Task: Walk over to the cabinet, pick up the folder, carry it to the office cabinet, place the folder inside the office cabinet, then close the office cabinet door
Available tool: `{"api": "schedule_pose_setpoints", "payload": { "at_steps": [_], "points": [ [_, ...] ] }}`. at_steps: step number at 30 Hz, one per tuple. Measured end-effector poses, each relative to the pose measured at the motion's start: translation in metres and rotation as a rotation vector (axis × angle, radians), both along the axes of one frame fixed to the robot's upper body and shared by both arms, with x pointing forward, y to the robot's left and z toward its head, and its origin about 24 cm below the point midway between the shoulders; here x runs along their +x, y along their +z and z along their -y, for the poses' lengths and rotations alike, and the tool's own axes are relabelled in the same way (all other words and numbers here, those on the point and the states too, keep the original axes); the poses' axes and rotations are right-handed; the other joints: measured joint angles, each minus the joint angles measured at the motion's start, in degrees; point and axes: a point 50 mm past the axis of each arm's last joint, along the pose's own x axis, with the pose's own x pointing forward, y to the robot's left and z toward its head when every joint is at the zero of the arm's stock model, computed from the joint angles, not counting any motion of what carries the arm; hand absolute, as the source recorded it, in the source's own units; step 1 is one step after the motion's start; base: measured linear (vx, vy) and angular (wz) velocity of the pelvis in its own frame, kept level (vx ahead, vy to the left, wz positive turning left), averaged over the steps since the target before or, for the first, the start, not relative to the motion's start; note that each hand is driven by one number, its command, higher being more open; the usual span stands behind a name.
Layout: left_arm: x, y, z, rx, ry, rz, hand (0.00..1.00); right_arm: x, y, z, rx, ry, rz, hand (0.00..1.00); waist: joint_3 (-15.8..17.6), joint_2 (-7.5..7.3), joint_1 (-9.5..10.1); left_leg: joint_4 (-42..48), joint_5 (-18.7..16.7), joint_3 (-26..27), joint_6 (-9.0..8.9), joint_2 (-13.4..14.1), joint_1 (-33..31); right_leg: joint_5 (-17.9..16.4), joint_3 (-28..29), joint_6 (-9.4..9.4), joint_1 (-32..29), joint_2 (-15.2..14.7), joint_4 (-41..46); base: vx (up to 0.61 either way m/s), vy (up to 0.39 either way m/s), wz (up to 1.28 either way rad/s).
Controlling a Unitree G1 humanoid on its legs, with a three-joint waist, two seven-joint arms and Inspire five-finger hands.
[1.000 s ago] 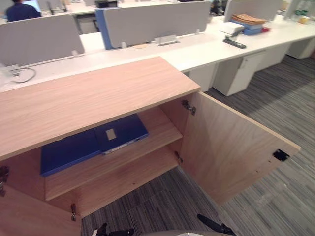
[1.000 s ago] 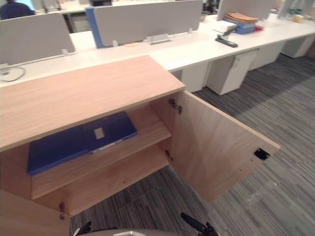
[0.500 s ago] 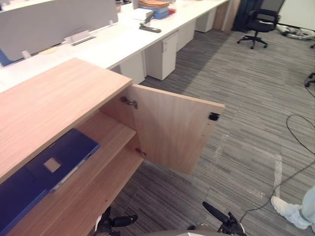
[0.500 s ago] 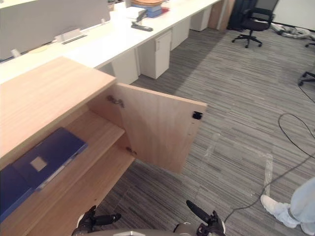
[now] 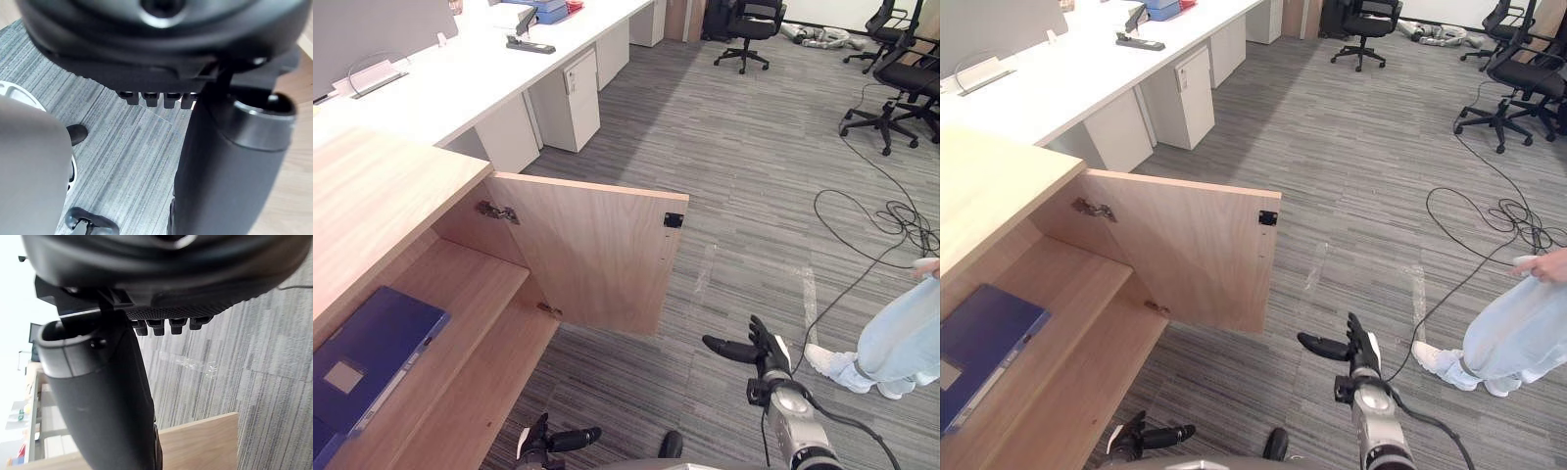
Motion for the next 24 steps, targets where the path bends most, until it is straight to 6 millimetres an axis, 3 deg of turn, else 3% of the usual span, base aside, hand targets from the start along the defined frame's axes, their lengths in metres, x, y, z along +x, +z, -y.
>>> {"api": "schedule_pose_setpoints", "payload": {
  "at_steps": [13, 18, 24],
  "points": [
    [0.004, 0.001, 0.003, -0.026, -0.022, 0.021, 1.00, 0.100, 0.080, -0.019, -0.096, 0.178, 0.266, 1.00, -0.20, 1.32, 2.11, -0.55, 0.45, -5.05, 0.04, -1.22, -1.66, 0.55, -3.98, 0.59, 0.36, -1.82, -0.03, -0.04, 0.006, 0.17],
    [0.003, 0.002, 0.003, -0.060, 0.029, 0.041, 1.00, 0.124, 0.094, -0.021, -0.095, 0.168, 0.259, 1.00, -0.02, 1.48, 3.33, -0.73, 0.67, -6.55, 0.33, -2.01, -1.78, 1.00, -5.16, 0.96, 1.00, -2.79, -0.03, -0.07, 0.014, 0.16],
    [-0.003, 0.004, -0.007, -0.039, 0.045, 0.049, 1.00, 0.139, 0.107, -0.015, -0.064, 0.103, 0.258, 1.00, 1.73, 1.44, 4.15, -1.24, 1.14, -8.48, 1.06, -3.03, -2.51, 1.32, -6.55, 1.41, 1.27, -3.85, -0.03, -0.08, 0.010, 0.15]
  ]
}}
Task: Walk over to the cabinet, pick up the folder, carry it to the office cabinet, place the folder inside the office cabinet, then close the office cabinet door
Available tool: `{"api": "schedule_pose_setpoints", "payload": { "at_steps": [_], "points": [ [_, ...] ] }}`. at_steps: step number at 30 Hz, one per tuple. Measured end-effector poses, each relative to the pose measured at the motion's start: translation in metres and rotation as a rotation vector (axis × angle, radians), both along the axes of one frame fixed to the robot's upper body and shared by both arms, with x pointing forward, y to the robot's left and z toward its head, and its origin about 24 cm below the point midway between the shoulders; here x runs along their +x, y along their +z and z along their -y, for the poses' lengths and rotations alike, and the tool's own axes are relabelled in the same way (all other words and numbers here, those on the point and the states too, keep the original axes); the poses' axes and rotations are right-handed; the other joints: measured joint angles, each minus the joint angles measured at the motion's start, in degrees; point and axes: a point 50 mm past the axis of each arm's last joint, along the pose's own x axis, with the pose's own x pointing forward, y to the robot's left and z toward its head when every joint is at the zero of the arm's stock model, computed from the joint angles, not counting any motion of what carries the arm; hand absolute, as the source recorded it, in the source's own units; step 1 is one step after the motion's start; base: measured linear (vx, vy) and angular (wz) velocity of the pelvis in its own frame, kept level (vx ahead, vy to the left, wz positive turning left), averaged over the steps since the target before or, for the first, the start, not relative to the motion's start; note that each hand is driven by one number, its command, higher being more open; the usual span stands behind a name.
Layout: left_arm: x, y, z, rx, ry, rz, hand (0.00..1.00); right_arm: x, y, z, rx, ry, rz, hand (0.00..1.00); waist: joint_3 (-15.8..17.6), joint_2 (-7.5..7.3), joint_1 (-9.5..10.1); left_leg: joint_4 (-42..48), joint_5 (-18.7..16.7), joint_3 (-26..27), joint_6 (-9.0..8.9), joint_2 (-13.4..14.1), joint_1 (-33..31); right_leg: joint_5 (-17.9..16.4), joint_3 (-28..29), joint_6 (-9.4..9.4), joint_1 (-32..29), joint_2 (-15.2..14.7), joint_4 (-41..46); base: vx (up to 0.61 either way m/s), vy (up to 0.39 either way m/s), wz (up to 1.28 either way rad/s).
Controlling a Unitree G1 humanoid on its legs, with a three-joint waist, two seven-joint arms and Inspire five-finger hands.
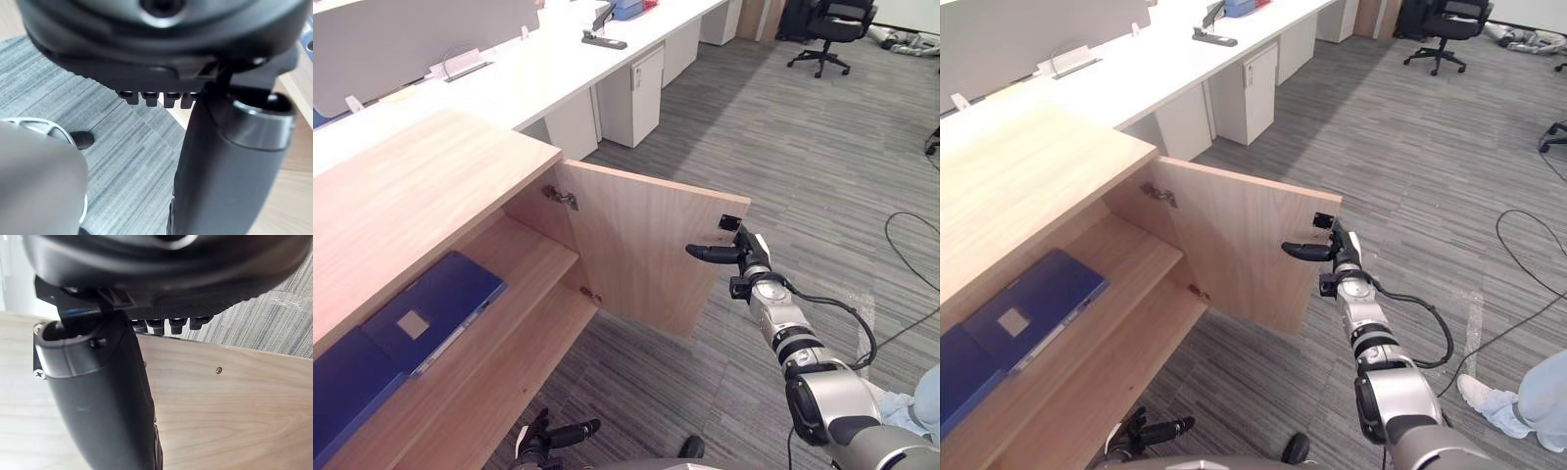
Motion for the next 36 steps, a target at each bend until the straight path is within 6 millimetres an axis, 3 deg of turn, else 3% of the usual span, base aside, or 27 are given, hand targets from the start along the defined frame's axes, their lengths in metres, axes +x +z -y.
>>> {"api": "schedule_pose_setpoints", "payload": {
  "at_steps": [4, 9, 13, 15, 17, 20, 24, 29, 34, 36],
  "points": [
    [-0.016, -0.002, -0.005, 0.014, 0.005, -0.040, 1.00, 0.000, -0.001, 0.001, -0.028, 0.013, -0.014, 1.00, 0.68, -0.13, -0.01, -0.13, 0.07, -0.63, 0.12, -0.30, -0.13, 0.13, -0.53, 0.17, -0.06, -0.33, 0.01, -0.02, 0.001, 0.08],
    [-0.029, -0.004, -0.005, 0.010, -0.013, -0.074, 1.00, -0.002, -0.004, 0.001, -0.188, 0.183, -0.078, 1.00, 1.21, -0.55, -1.04, -0.29, 0.08, -0.65, 0.17, -0.53, -0.28, 0.27, -0.52, 0.34, -0.02, -0.44, 0.02, -0.05, -0.009, -0.01],
    [-0.026, -0.004, -0.005, 0.009, -0.088, -0.073, 1.00, -0.019, -0.025, 0.003, -0.413, 0.429, -0.238, 1.00, 1.25, -0.65, -1.48, -0.31, 0.09, -0.59, 0.18, -0.20, -0.25, 0.23, -0.34, 0.32, -0.02, -0.13, 0.03, -0.05, -0.033, -0.03],
    [-0.025, -0.003, -0.005, 0.007, -0.117, -0.072, 1.00, -0.039, -0.043, -0.005, -0.543, 0.648, -0.336, 1.00, 1.25, -0.68, -1.69, -0.35, 0.09, -0.41, 0.17, 0.13, -0.18, 0.08, -0.09, 0.16, -0.06, 0.27, 0.03, -0.04, -0.041, -0.05],
    [-0.025, -0.003, -0.007, 0.005, -0.129, -0.072, 1.00, -0.059, -0.053, -0.025, -0.622, 0.921, -0.394, 1.00, 1.25, -0.76, -2.06, -0.35, 0.08, -0.14, 0.15, 0.54, -0.13, -0.10, 0.35, -0.06, -0.18, 0.71, 0.03, -0.03, -0.039, -0.08],
    [-0.024, -0.002, -0.011, 0.023, -0.150, -0.072, 1.00, -0.086, -0.051, -0.074, -0.663, 1.299, -0.346, 1.00, 0.64, -1.57, -2.44, 0.03, 0.14, 0.21, 0.07, 1.19, -1.03, -0.16, 1.08, -0.44, -1.37, 1.39, 0.04, -0.03, -0.057, -0.13],
    [-0.024, -0.001, -0.015, 0.046, -0.140, -0.070, 1.00, -0.119, -0.017, -0.136, -0.607, 1.642, -0.061, 1.00, -0.19, -2.63, -2.21, 0.35, 0.37, 0.72, -0.11, 1.41, -1.55, 0.16, 1.95, -0.93, -2.10, 1.68, 0.17, -0.05, -0.040, -0.08],
    [-0.033, -0.001, -0.024, 0.073, -0.114, -0.096, 1.00, -0.133, 0.006, -0.163, -0.541, 1.746, 0.153, 1.00, -3.35, -5.37, -1.36, 0.97, 0.48, 0.79, 0.07, 0.92, -2.56, 0.96, 2.50, -1.04, -3.06, 1.02, 0.03, -0.07, 0.012, -0.02],
    [-0.039, -0.002, -0.029, 0.090, -0.044, -0.113, 1.00, -0.135, -0.002, -0.163, -0.602, 1.763, 0.139, 1.00, -3.90, -6.21, -1.08, 1.63, 0.12, 0.63, 1.11, 0.50, -3.01, 1.70, 2.80, -0.80, -3.11, 0.11, 0.02, -0.13, 0.025, 0.01],
    [-0.041, -0.002, -0.031, 0.086, 0.013, -0.111, 1.00, -0.139, -0.018, -0.165, -0.598, 1.761, 0.087, 1.00, -3.98, -6.31, -0.46, 1.99, 0.05, -0.43, 1.36, 0.39, -3.46, 1.74, 2.12, -0.77, -2.86, -0.22, 0.03, -0.11, 0.018, 0.16]
  ]
}}
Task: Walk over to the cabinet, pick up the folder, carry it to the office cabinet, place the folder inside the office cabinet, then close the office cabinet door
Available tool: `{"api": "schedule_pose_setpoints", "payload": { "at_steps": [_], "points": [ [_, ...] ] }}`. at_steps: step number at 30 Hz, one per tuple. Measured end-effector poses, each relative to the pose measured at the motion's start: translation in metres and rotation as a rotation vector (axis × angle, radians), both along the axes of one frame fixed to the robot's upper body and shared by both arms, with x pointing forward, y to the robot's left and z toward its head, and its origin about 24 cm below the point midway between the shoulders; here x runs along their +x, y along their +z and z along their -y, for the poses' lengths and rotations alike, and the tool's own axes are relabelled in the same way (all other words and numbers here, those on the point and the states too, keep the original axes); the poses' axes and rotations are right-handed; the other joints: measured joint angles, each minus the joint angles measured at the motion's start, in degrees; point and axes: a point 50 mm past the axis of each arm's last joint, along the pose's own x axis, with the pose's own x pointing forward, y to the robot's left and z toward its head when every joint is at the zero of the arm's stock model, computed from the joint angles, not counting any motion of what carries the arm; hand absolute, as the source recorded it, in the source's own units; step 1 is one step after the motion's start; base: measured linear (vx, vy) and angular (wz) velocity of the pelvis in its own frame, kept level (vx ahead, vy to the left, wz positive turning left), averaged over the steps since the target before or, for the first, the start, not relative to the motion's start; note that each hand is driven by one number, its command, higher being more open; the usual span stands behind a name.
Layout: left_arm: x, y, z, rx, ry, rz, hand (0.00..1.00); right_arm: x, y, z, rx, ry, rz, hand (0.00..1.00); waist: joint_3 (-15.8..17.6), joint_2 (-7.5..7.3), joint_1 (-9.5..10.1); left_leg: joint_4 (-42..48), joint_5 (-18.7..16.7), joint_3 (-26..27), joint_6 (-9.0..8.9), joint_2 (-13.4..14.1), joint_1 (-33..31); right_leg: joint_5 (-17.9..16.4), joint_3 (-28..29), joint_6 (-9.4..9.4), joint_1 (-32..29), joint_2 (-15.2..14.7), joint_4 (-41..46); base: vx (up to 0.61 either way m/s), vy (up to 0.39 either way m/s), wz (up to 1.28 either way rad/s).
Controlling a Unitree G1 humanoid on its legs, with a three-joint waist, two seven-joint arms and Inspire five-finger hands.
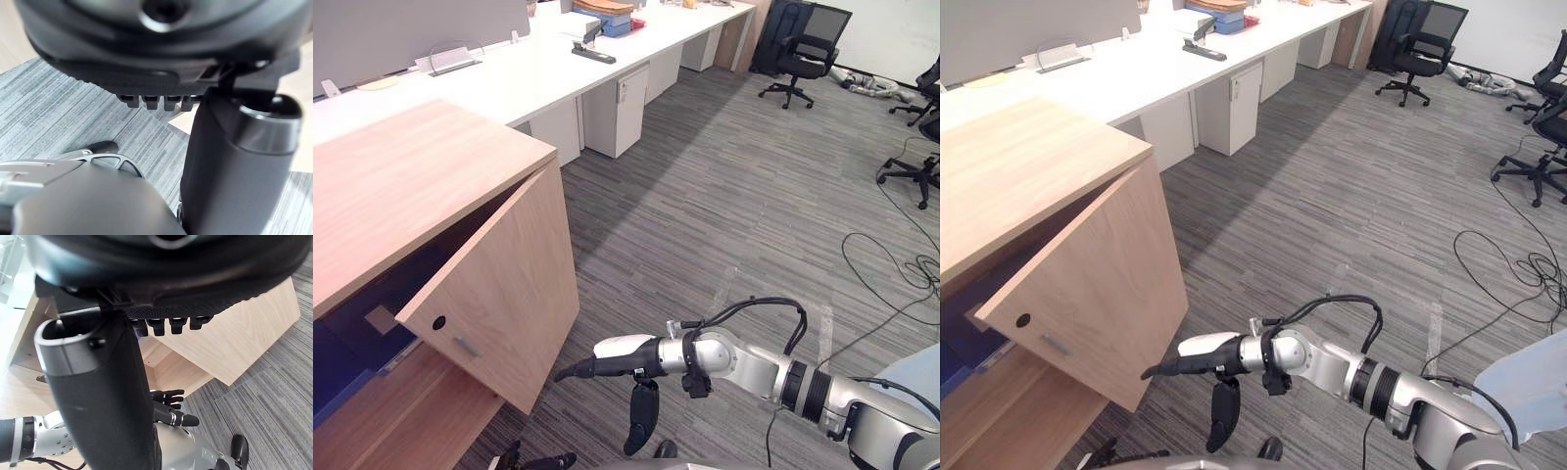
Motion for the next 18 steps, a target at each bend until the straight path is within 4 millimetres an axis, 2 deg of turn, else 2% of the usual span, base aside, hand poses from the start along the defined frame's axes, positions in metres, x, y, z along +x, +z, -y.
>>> {"api": "schedule_pose_setpoints", "payload": {
  "at_steps": [1, 4, 5, 6, 7, 8, 9, 10, 11, 12, 13, 14, 15, 16, 17, 18],
  "points": [
    [0.000, 0.000, 0.000, -0.002, 0.016, 0.003, 1.00, -0.002, -0.006, 0.001, -0.014, -0.008, -0.009, 1.00, -0.02, -0.01, 0.44, 0.03, 0.07, -0.51, 0.10, -0.05, -0.28, -0.02, -0.43, 0.00, 0.02, -0.10, 0.01, -0.09, 0.007, 0.37],
    [-0.001, -0.001, 0.002, -0.015, 0.092, 0.014, 1.00, -0.011, -0.042, 0.006, -0.108, -0.068, -0.067, 1.00, -0.01, 0.03, 2.12, 0.00, 0.80, -4.97, 0.67, -0.94, -2.02, -0.96, -4.54, -0.08, 0.39, -1.15, 0.97, -0.05, 0.014, 0.69],
    [-0.003, -0.003, 0.007, -0.027, 0.118, 0.014, 1.00, -0.015, -0.061, 0.011, -0.158, -0.117, -0.106, 1.00, 0.56, 0.90, 3.01, -0.02, 0.76, -7.15, 0.64, -1.25, -2.00, -4.03, -6.41, 0.30, -0.53, -3.16, 6.44, 0.00, 0.104, 0.99],
    [-0.005, -0.003, 0.009, -0.033, 0.139, 0.011, 1.00, -0.022, -0.080, 0.018, -0.205, -0.186, -0.152, 1.00, 1.04, 1.50, 3.56, -0.08, 0.86, -10.23, 0.81, -2.29, -1.83, -9.15, -8.46, 1.13, -2.08, -7.49, 16.18, 0.01, 0.102, 1.15],
    [-0.006, -0.004, 0.011, -0.037, 0.144, 0.006, 1.00, -0.027, -0.091, 0.021, -0.218, -0.242, -0.199, 1.00, 1.13, 1.31, 3.71, -0.11, 0.93, -12.07, 0.92, -3.31, -1.66, -11.88, -9.35, 1.47, -2.74, -10.29, 21.60, 0.05, 0.103, 1.47],
    [-0.008, -0.004, 0.008, -0.031, 0.149, -0.002, 1.00, -0.036, -0.110, 0.028, -0.240, -0.372, -0.295, 1.00, 1.22, 0.67, 3.70, -0.12, 1.10, -15.59, 1.24, -5.45, -1.41, -15.12, -9.24, 1.17, -3.81, -15.24, 30.31, 0.06, 0.010, 1.71],
    [-0.008, -0.004, 0.007, -0.028, 0.149, -0.007, 1.00, -0.043, -0.125, 0.034, -0.248, -0.520, -0.381, 1.00, 1.29, 0.28, 3.57, -0.16, 1.48, -19.71, 2.00, -6.93, -1.68, -16.30, -6.56, 0.19, -4.43, -18.61, 36.15, 0.07, 0.011, 1.77],
    [-0.007, -0.004, 0.008, -0.029, 0.147, -0.007, 1.00, -0.045, -0.131, 0.038, -0.252, -0.589, -0.415, 1.00, 1.87, 0.73, 3.50, -0.31, 1.60, -21.72, 2.25, -7.50, -1.66, -16.23, -4.21, 0.27, -4.53, -19.11, 37.69, 0.04, -0.013, 1.82],
    [-0.005, -0.004, 0.009, -0.031, 0.139, -0.007, 1.00, -0.047, -0.140, 0.050, -0.255, -0.742, -0.481, 1.00, 2.22, 0.93, 3.35, -0.75, 2.20, -26.02, 3.29, -8.28, -1.77, -16.08, 2.79, 0.08, -4.60, -18.58, 39.58, 0.01, -0.020, 1.86],
    [-0.002, -0.004, 0.009, -0.032, 0.119, -0.011, 1.00, -0.051, -0.148, 0.062, -0.235, -0.913, -0.540, 1.00, 2.46, 1.35, 3.24, -1.07, 2.71, -30.42, 3.98, -8.60, -2.17, -17.96, 12.38, 0.90, -4.88, -15.69, 38.88, 0.02, -0.041, 1.89],
    [0.000, -0.004, 0.008, -0.027, 0.112, -0.008, 1.00, -0.053, -0.151, 0.069, -0.223, -1.004, -0.569, 1.00, 2.46, 1.37, 2.97, -1.05, 3.00, -33.08, 4.07, -8.80, -3.02, -19.29, 17.90, 1.98, -4.50, -13.41, 37.01, 0.01, -0.101, 2.10],
    [0.004, -0.003, 0.006, -0.022, 0.110, -0.004, 1.00, -0.058, -0.156, 0.085, -0.192, -1.192, -0.628, 1.00, 2.49, 1.22, 1.93, -1.20, 3.71, -38.06, 3.63, -9.34, -4.93, -21.18, 27.78, 4.34, -3.53, -9.43, 32.61, 0.00, -0.117, 1.79],
    [0.006, -0.003, 0.006, -0.017, 0.107, -0.006, 1.00, -0.064, -0.160, 0.093, -0.167, -1.300, -0.670, 1.00, 2.73, 1.02, 1.46, -1.33, 4.27, -40.40, 3.25, -9.80, -5.59, -21.73, 31.18, 5.34, -2.69, -7.89, 30.15, -0.02, -0.181, 2.12],
    [0.007, -0.002, 0.003, -0.007, 0.106, -0.012, 1.00, -0.076, -0.166, 0.106, -0.116, -1.508, -0.754, 1.00, 3.32, 0.10, 0.68, -2.11, 5.57, -43.78, 2.10, -10.94, -5.88, -22.83, 35.80, 7.76, -0.29, -6.97, 25.27, -0.03, -0.252, 1.79],
    [0.006, -0.003, 0.003, 0.000, 0.112, -0.021, 1.00, -0.093, -0.172, 0.120, -0.087, -1.713, -0.834, 1.00, 3.33, 0.26, 0.35, -3.02, 6.30, -46.70, 0.82, -11.00, -5.83, -24.02, 34.23, 9.91, 2.12, -6.91, 23.24, -0.01, -0.256, 1.52],
    [0.004, -0.003, 0.005, -0.001, 0.115, -0.026, 1.00, -0.103, -0.175, 0.124, -0.070, -1.806, -0.874, 1.00, 3.10, 0.52, 0.44, -3.54, 6.46, -47.32, 0.69, -10.44, -5.92, -24.22, 32.73, 9.38, 2.49, -6.52, 22.68, 0.04, -0.261, 1.24]
  ]
}}
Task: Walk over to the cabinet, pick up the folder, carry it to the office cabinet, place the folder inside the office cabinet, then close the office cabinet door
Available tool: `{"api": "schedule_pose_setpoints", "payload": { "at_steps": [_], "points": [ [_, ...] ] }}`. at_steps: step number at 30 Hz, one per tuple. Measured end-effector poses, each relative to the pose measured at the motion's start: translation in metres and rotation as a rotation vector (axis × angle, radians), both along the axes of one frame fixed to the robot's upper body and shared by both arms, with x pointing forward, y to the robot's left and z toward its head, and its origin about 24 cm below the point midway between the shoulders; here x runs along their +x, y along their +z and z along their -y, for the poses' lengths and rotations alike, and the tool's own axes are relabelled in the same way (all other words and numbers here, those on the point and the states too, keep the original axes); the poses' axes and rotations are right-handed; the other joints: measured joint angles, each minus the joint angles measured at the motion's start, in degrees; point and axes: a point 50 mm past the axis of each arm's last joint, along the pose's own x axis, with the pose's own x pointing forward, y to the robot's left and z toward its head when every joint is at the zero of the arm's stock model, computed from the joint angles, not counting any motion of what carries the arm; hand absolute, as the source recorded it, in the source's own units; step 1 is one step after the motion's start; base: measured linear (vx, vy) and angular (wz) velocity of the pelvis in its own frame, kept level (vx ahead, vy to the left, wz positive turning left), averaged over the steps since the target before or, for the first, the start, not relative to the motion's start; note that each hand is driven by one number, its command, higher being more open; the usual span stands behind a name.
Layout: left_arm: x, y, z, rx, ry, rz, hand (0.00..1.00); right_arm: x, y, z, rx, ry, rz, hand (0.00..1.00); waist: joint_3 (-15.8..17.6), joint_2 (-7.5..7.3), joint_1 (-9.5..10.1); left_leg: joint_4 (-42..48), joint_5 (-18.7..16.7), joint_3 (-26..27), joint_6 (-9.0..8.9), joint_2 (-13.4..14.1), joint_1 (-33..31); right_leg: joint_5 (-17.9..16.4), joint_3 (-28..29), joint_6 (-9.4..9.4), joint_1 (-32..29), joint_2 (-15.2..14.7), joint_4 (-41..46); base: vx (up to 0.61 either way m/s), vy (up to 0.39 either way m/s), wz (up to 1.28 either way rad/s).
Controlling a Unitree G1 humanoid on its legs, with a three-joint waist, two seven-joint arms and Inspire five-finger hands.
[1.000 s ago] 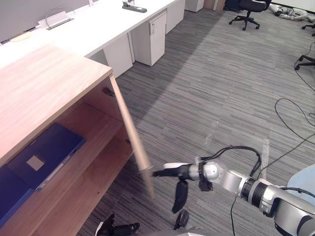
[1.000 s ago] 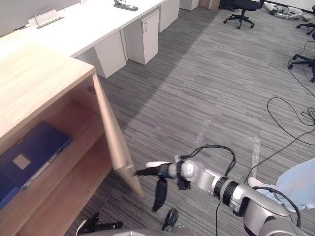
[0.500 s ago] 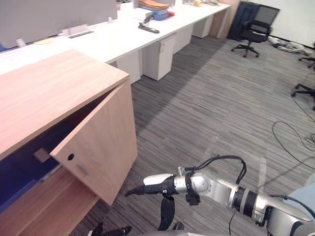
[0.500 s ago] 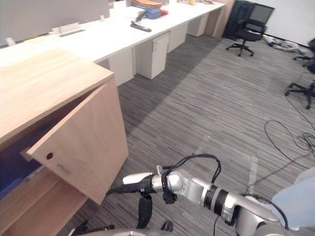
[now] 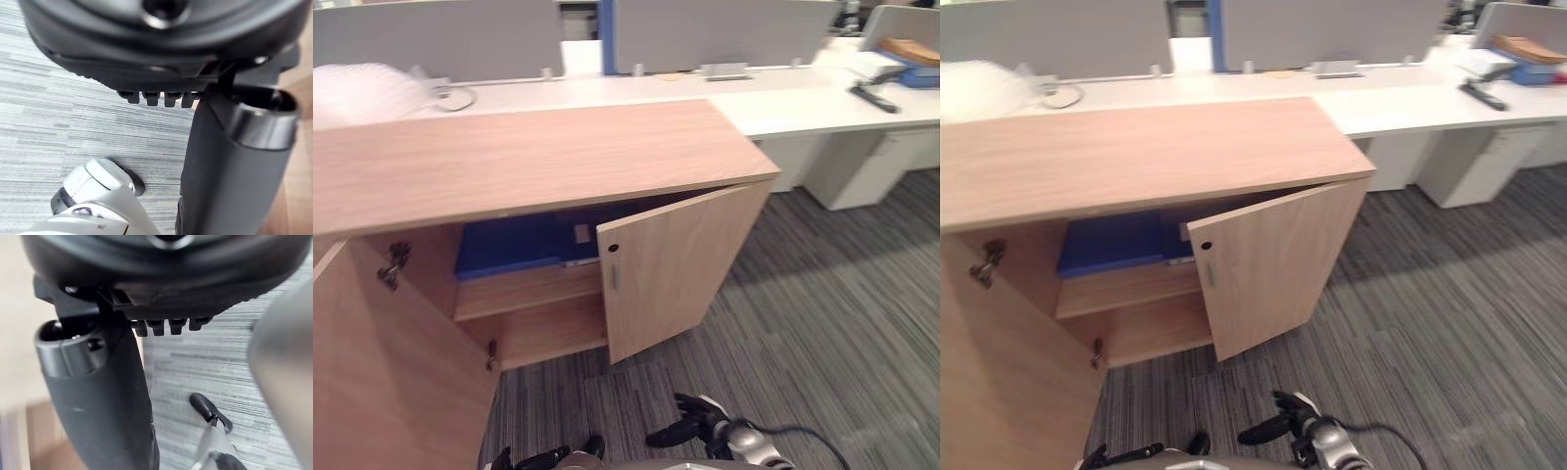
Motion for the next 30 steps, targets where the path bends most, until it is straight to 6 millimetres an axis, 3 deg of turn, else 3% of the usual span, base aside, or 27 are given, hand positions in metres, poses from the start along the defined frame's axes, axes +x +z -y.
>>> {"api": "schedule_pose_setpoints", "payload": {
  "at_steps": [1, 2, 5, 9, 10, 11, 12, 13, 14, 17, 18, 19, 20, 21, 23, 25, 26, 27, 30],
  "points": [
    [-0.001, -0.001, 0.005, -0.010, 0.005, -0.005, 1.00, -0.011, -0.002, 0.016, -0.023, -0.176, -0.017, 1.00, -0.20, 1.51, -0.80, -1.27, 1.81, -2.51, -1.74, 1.73, -0.11, -0.09, -3.67, -0.44, 1.69, 1.36, -1.49, 0.06, -0.174, 1.04],
    [0.000, -0.001, 0.006, -0.005, 0.007, -0.003, 1.00, -0.023, -0.004, 0.022, -0.036, -0.250, -0.046, 1.00, -0.44, 1.83, -1.43, -1.83, 2.25, -4.41, -2.48, 2.29, -0.26, -0.17, -6.13, -0.83, 3.06, 1.93, -2.57, 0.07, -0.183, 1.02],
    [0.002, -0.001, 0.004, 0.001, 0.021, 0.008, 1.00, -0.037, -0.005, 0.032, -0.044, -0.367, -0.074, 1.00, -0.29, 1.49, -1.38, -2.63, 3.17, -6.71, -4.03, 3.45, -0.25, 0.19, -10.40, -1.83, 6.47, 3.92, -5.09, 0.12, -0.201, 0.73],
    [0.002, 0.001, 0.002, -0.003, 0.052, 0.039, 1.00, -0.034, -0.006, 0.024, -0.028, -0.336, -0.067, 1.00, 0.27, 0.77, -1.10, -1.80, 4.36, -8.35, -5.20, 3.35, -2.92, 0.42, -16.20, -3.09, 8.63, 5.52, -7.60, 0.07, -0.153, 0.77],
    [0.003, 0.001, 0.003, -0.005, 0.054, 0.041, 1.00, -0.033, -0.006, 0.022, -0.024, -0.331, -0.061, 1.00, 0.39, 0.80, -1.15, -1.57, 5.20, -7.32, -4.71, 2.98, -3.77, 0.41, -17.38, -3.17, 8.58, 5.39, -7.61, 0.03, -0.067, 0.93],
    [0.004, 0.001, 0.004, -0.012, 0.057, 0.053, 1.00, -0.028, -0.005, 0.019, -0.015, -0.327, -0.046, 1.00, 0.79, 0.67, -1.19, -1.70, 7.44, -1.66, -2.31, 2.50, -5.45, 0.60, -20.10, -3.53, 8.51, 4.64, -7.71, -0.02, 0.032, 1.03],
    [0.010, 0.002, 0.003, -0.019, 0.067, 0.073, 1.00, -0.022, -0.004, 0.016, -0.014, -0.301, -0.030, 1.00, 2.02, 0.84, -1.47, 1.56, 4.66, 10.65, 3.08, 3.08, -7.33, 0.98, -22.72, -4.23, 8.28, 4.08, -8.00, -0.04, 0.049, 1.04],
    [0.013, 0.002, 0.002, -0.022, 0.088, 0.087, 1.00, -0.018, -0.003, 0.016, -0.016, -0.285, -0.019, 1.00, 2.98, 0.81, -1.44, 7.29, 1.43, 18.25, 5.43, 4.66, -10.21, 1.06, -24.06, -4.34, 8.47, 3.80, -7.85, -0.08, 0.035, 1.02],
    [0.016, 0.005, -0.001, -0.012, 0.142, 0.124, 1.00, -0.015, -0.002, 0.018, -0.014, -0.283, -0.008, 1.00, 3.85, 0.98, -1.16, 20.92, -4.60, 29.25, 6.79, 8.18, -14.98, 1.06, -27.14, -4.33, 9.33, 3.17, -7.81, -0.05, 0.000, 0.84],
    [0.011, 0.004, -0.001, -0.006, 0.108, 0.110, 1.00, -0.016, -0.001, 0.023, -0.037, -0.261, -0.005, 1.00, 3.02, 2.65, -1.32, 38.18, -13.66, 38.15, 6.14, 11.19, -14.77, 0.76, -33.24, -3.02, 11.97, 1.75, -8.36, 0.08, 0.081, 0.94],
    [0.010, 0.003, 0.001, -0.015, 0.101, 0.103, 1.00, -0.015, -0.001, 0.025, -0.041, -0.259, -0.001, 1.00, 2.97, 3.22, -1.45, 38.58, -14.80, 38.43, 5.73, 11.49, -13.98, 0.82, -34.18, -2.49, 12.26, 1.80, -8.29, 0.16, 0.196, 0.93],
    [0.009, 0.001, 0.006, -0.034, 0.102, 0.088, 1.00, -0.013, 0.000, 0.029, -0.048, -0.267, 0.007, 1.00, 2.88, 4.73, -1.72, 35.11, -18.06, 38.96, 4.86, 11.06, -12.49, 0.52, -35.55, -1.45, 12.30, 2.23, -6.87, 0.18, 0.230, 0.95],
    [0.011, 0.001, 0.007, -0.043, 0.100, 0.090, 1.00, -0.014, 0.000, 0.029, -0.042, -0.293, 0.004, 1.00, 3.32, 3.72, -1.80, 31.62, -18.71, 38.36, 5.43, 8.77, -11.18, 0.28, -35.86, -1.16, 11.93, 1.39, -5.78, 0.21, 0.270, 1.10],
    [0.010, 0.001, 0.006, -0.041, 0.101, 0.087, 1.00, -0.016, -0.001, 0.023, -0.024, -0.315, -0.004, 1.00, 3.50, 2.46, -1.63, 28.57, -17.38, 37.50, 6.23, 6.48, -10.47, 0.27, -35.47, -1.76, 11.35, 0.20, -5.20, 0.15, 0.200, 0.94],
    [0.001, -0.001, 0.003, -0.047, 0.116, 0.053, 1.00, -0.019, -0.003, 0.017, -0.004, -0.323, -0.014, 1.00, 2.79, 1.11, -1.53, 21.26, -14.13, 35.43, 6.74, 2.82, -7.13, -0.13, -34.13, -2.44, 11.47, 0.70, -7.82, 0.07, 0.065, 0.77],
    [-0.006, -0.002, 0.004, -0.048, 0.115, 0.029, 1.00, -0.021, -0.003, 0.017, 0.003, -0.329, -0.008, 1.00, 2.23, 1.22, -1.82, 12.54, -10.00, 34.19, 6.95, 0.00, -2.48, 0.76, -34.10, -3.66, 10.81, 1.08, -10.16, 0.00, -0.025, 0.64],
    [-0.009, -0.003, 0.006, -0.051, 0.102, 0.015, 1.00, -0.023, -0.002, 0.019, 0.005, -0.350, -0.002, 1.00, 1.52, 1.79, -2.52, 5.27, -6.32, 32.18, 7.14, -2.06, 1.15, 3.54, -33.75, -4.12, 10.14, 1.09, -10.66, 0.03, -0.035, 0.71],
    [-0.012, -0.004, 0.008, -0.059, 0.092, 0.004, 1.00, -0.025, -0.003, 0.021, 0.004, -0.373, -0.007, 1.00, 0.46, 1.94, -2.72, 0.83, -4.04, 31.41, 6.67, -2.74, 3.22, 4.36, -33.79, -2.86, 10.32, 0.92, -10.82, 0.05, -0.034, 0.60],
    [-0.015, -0.005, 0.014, -0.086, 0.078, 0.002, 1.00, -0.025, -0.002, 0.026, 0.008, -0.418, 0.002, 1.00, -0.10, 3.14, -2.69, -5.23, -1.20, 30.27, 6.20, -3.08, 5.25, 4.55, -34.44, -2.64, 10.30, 1.25, -11.00, 0.04, -0.054, 0.21]
  ]
}}
